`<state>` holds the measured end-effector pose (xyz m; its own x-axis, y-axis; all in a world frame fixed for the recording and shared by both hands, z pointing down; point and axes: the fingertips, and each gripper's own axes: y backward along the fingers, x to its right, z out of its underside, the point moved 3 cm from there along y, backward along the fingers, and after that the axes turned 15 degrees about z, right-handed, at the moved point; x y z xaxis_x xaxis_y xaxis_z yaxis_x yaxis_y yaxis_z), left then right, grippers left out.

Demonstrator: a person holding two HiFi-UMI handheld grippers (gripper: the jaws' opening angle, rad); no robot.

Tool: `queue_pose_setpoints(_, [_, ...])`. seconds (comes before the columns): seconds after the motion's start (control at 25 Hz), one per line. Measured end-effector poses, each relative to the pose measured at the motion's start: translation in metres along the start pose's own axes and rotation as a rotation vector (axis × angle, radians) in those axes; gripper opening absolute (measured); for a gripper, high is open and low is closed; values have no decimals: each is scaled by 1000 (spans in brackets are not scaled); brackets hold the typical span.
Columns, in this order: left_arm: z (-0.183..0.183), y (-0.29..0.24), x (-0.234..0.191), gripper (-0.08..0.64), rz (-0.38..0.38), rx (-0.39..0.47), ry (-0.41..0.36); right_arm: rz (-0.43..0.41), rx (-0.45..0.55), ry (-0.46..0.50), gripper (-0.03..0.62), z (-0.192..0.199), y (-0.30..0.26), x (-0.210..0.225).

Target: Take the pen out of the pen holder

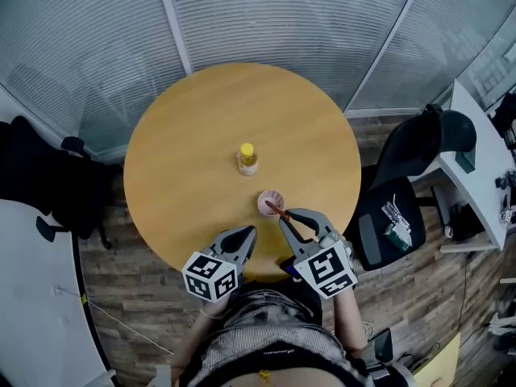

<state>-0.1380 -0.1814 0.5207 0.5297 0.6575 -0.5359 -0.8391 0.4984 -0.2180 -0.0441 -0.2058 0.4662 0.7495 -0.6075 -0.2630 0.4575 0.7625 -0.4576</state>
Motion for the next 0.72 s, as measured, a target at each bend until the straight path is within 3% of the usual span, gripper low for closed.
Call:
queue_pose_setpoints(0.4, [7, 6, 6, 5, -39, 18, 14, -57, 8, 38, 58, -1, 4, -8])
queue_pose_setpoints(0.72, [9, 2, 11, 5, -48, 19, 19, -55, -7, 71, 58, 5, 6, -3])
